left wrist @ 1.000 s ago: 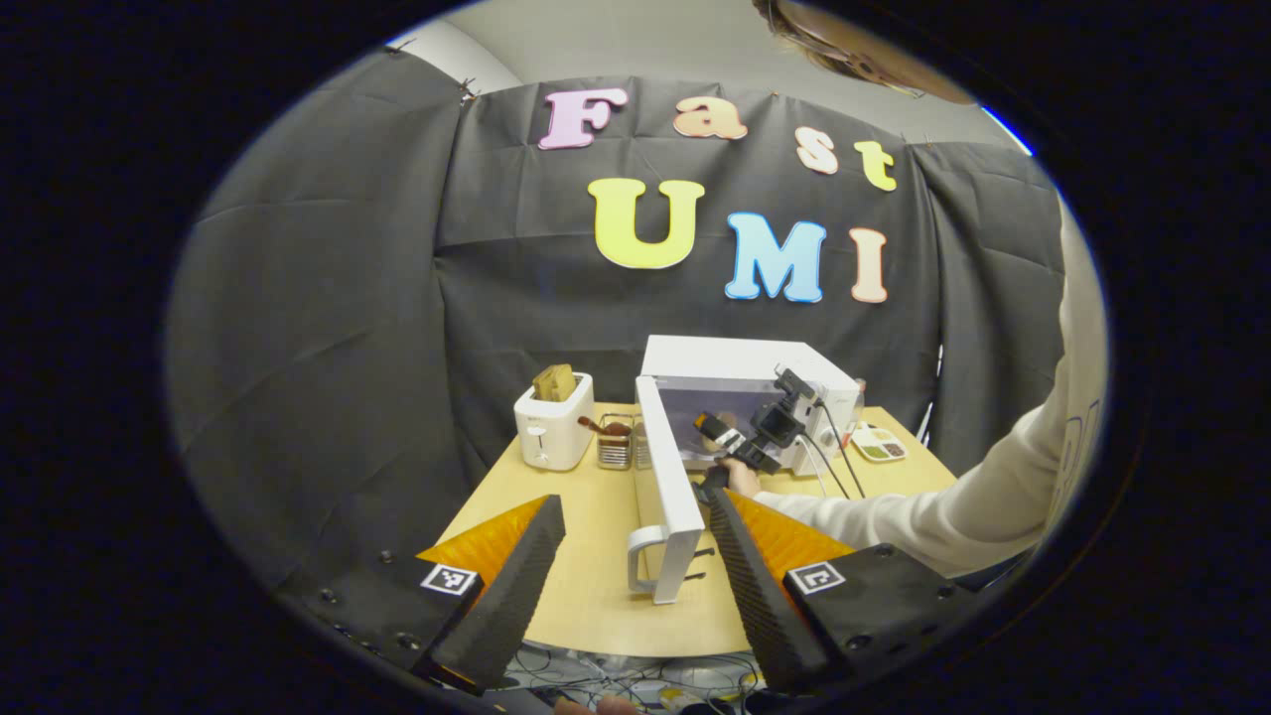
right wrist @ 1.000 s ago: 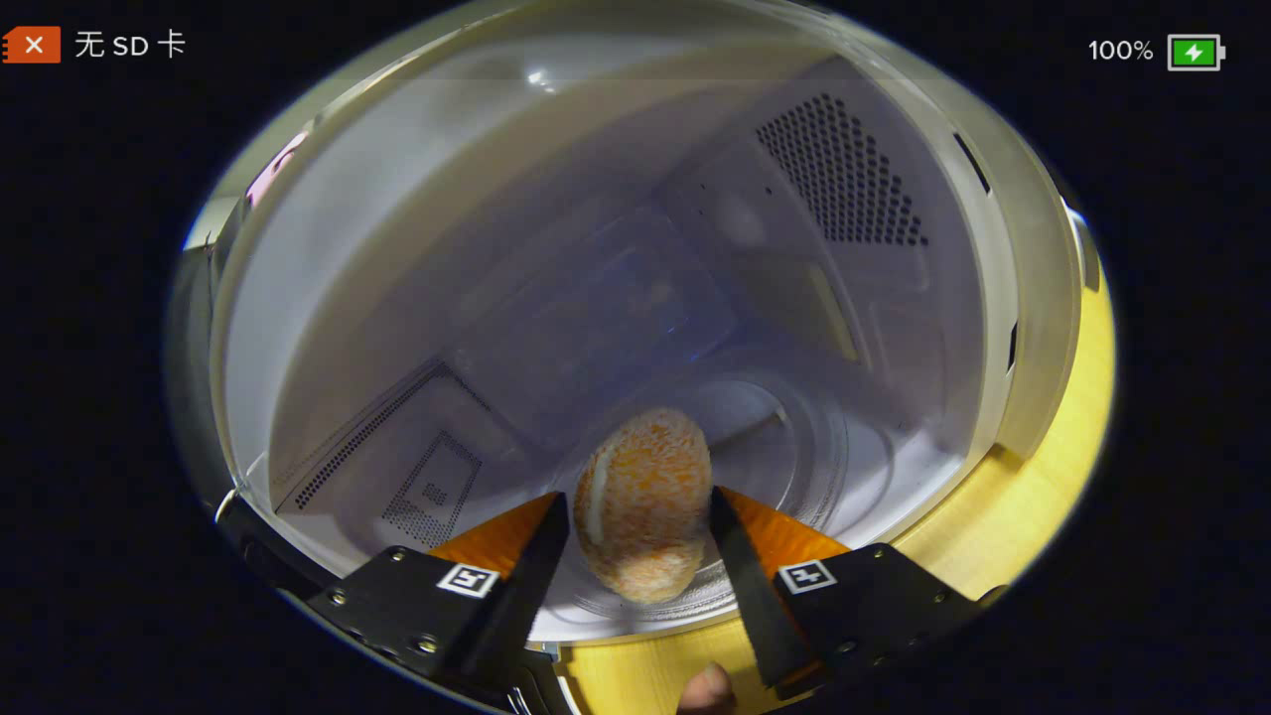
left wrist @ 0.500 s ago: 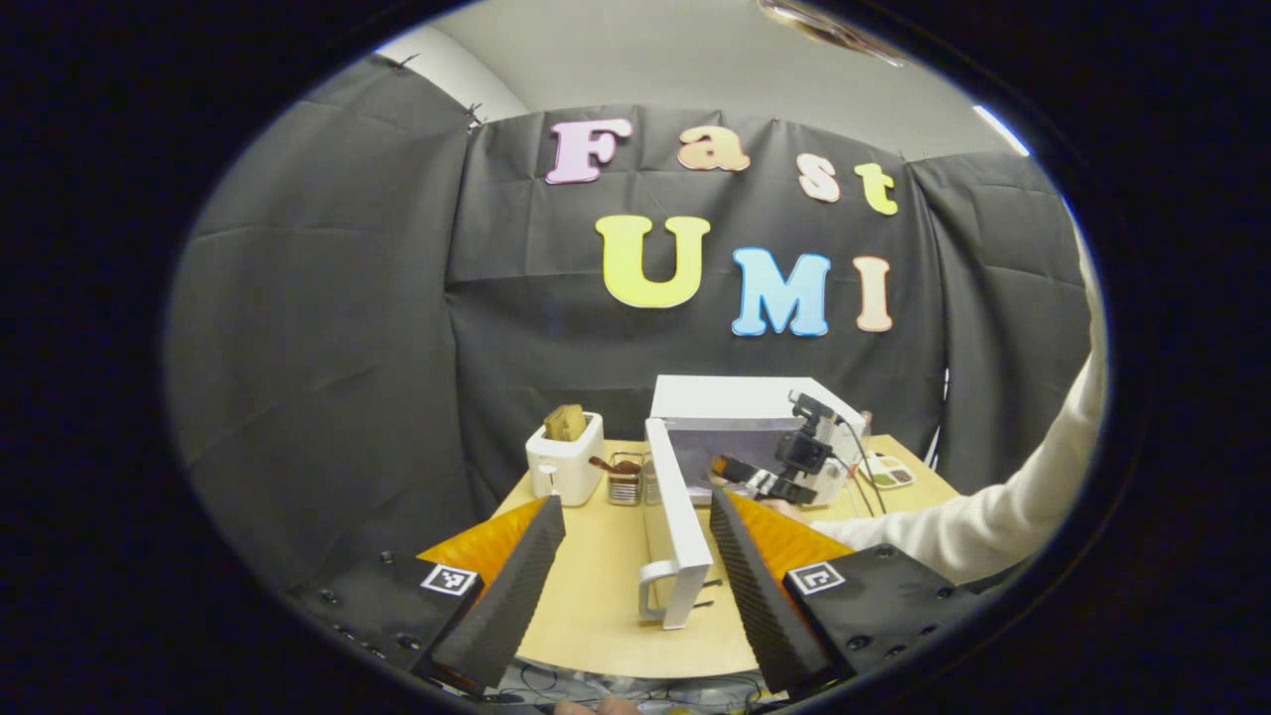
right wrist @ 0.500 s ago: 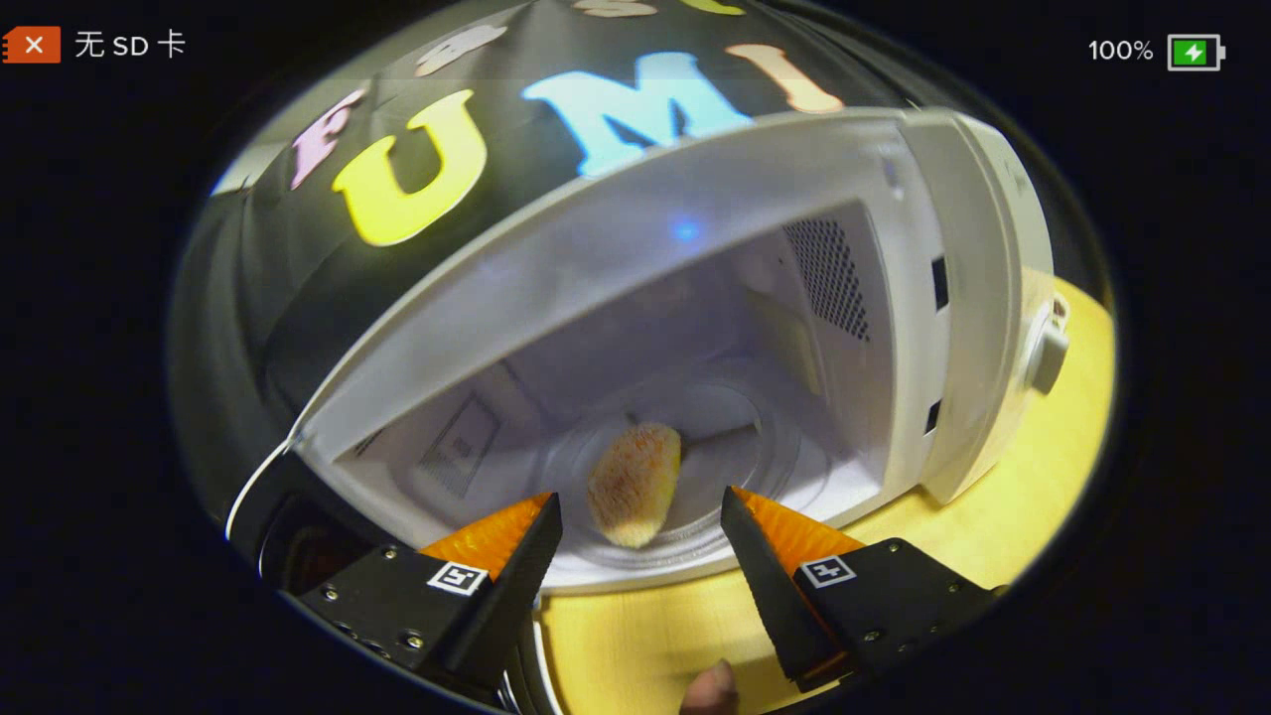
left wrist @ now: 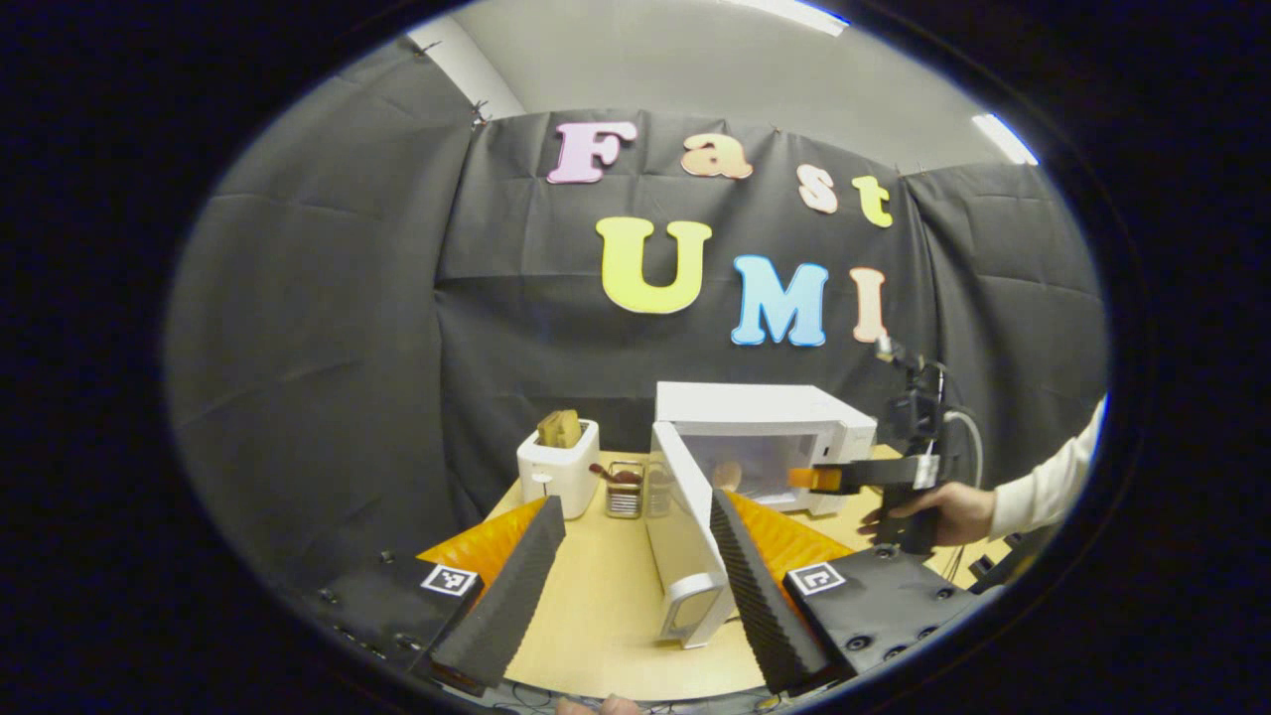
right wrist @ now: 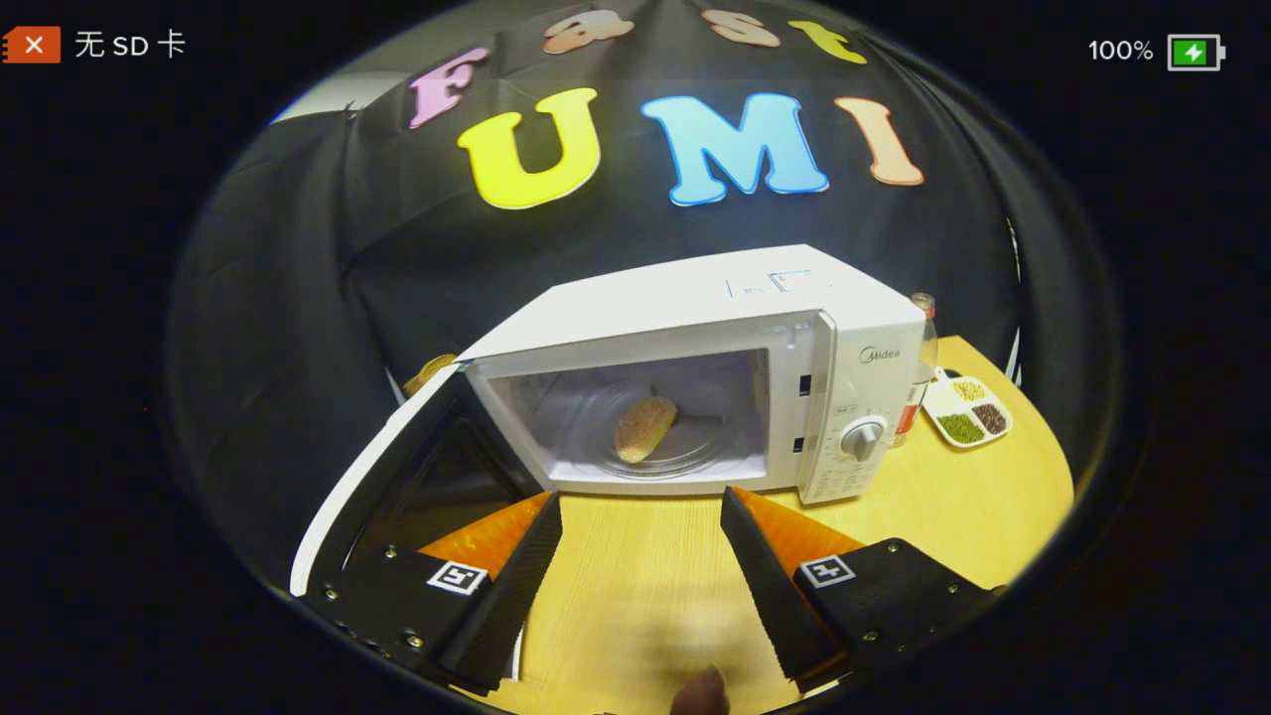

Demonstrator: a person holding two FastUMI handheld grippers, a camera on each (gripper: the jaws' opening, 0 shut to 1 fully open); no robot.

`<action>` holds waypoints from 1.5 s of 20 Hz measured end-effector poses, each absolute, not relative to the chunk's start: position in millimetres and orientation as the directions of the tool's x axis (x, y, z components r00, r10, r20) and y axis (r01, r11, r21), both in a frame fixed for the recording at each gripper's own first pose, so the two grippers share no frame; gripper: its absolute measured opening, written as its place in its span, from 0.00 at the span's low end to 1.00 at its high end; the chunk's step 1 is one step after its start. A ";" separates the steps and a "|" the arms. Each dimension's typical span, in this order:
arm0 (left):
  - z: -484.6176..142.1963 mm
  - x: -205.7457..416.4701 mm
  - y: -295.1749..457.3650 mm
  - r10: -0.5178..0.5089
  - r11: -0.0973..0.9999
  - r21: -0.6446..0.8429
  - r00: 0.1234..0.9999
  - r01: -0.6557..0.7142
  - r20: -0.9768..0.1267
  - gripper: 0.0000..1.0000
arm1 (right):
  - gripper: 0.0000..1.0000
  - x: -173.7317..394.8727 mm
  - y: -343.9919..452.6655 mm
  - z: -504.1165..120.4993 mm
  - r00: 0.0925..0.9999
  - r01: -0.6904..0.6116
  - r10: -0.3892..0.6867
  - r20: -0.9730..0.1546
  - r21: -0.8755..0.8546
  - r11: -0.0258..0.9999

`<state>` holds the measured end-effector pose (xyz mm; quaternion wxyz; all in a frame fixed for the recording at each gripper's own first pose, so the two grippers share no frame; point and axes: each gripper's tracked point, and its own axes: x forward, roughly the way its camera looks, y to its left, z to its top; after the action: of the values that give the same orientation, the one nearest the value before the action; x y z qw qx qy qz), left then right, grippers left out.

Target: Open the microwave oven with the left hand, put the food in, and close the microwave oven.

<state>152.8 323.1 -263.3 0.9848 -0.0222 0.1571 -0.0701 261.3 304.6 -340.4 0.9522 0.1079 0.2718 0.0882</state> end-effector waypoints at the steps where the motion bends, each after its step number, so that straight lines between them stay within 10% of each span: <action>1: -277.9 154.3 323.9 -0.156 0.987 -0.087 0.933 0.135 -0.324 0.95 | 0.98 246.9 300.9 -334.6 0.835 -0.137 0.233 -0.499 0.222 0.965; 15: -406.7 158.1 323.0 -0.099 0.993 0.010 0.851 0.122 -0.516 0.98 | 0.98 112.4 271.2 -257.8 0.832 -0.308 0.360 -0.423 0.188 0.933; 30: -414.7 216.3 167.6 -0.130 0.973 0.086 0.822 0.212 -0.554 0.95 | 0.98 8.9 141.8 -203.4 0.899 -0.196 0.294 -0.324 0.304 0.932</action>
<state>216.3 167.6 -414.7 0.9518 0.0723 0.2840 -0.0900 8.9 141.8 -203.4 0.9653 0.1330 0.1853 0.1268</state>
